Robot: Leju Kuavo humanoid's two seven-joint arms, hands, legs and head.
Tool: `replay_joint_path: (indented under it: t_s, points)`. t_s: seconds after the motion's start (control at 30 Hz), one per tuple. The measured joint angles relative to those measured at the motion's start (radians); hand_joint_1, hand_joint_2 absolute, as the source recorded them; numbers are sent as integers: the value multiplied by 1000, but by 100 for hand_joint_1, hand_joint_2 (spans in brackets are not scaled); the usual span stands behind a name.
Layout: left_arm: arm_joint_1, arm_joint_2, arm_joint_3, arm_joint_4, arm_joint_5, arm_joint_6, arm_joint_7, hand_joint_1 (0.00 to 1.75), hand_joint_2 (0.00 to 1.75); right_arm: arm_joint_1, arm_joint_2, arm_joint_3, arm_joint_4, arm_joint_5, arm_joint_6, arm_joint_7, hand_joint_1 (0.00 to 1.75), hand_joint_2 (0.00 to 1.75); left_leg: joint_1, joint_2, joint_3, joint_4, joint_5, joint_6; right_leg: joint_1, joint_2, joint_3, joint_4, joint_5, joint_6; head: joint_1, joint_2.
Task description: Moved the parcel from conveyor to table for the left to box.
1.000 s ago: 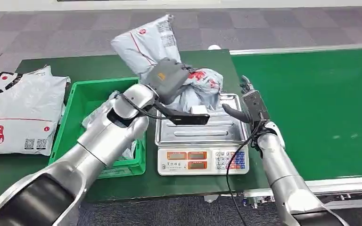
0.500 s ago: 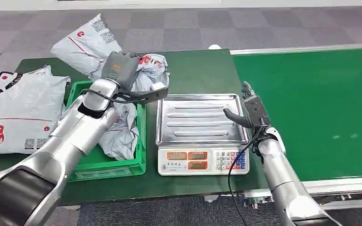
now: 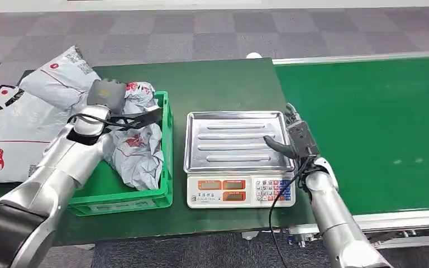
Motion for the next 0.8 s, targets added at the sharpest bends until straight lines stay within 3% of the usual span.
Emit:
replay_joint_path:
  t_s: [0.03,0.5,0.8]
  points:
    - [2,1,1,3,0,0,0,0,175,1,0,0,-1,0,1,0,0,175,0,0,0,0,0,0,0,0,0,0,0,0,0,0]
    - [40,-21,113,-21,96,191,-182,0,175,-9,1,0,-11,-22,-1,5,0,175,0,0,0,0,0,0,0,0,0,0,0,0,0,0]
    - [47,-45,195,-47,256,197,-316,0,175,-60,11,11,29,-32,-27,-15,0,175,0,-1,0,0,0,0,0,-1,0,0,0,0,0,0]
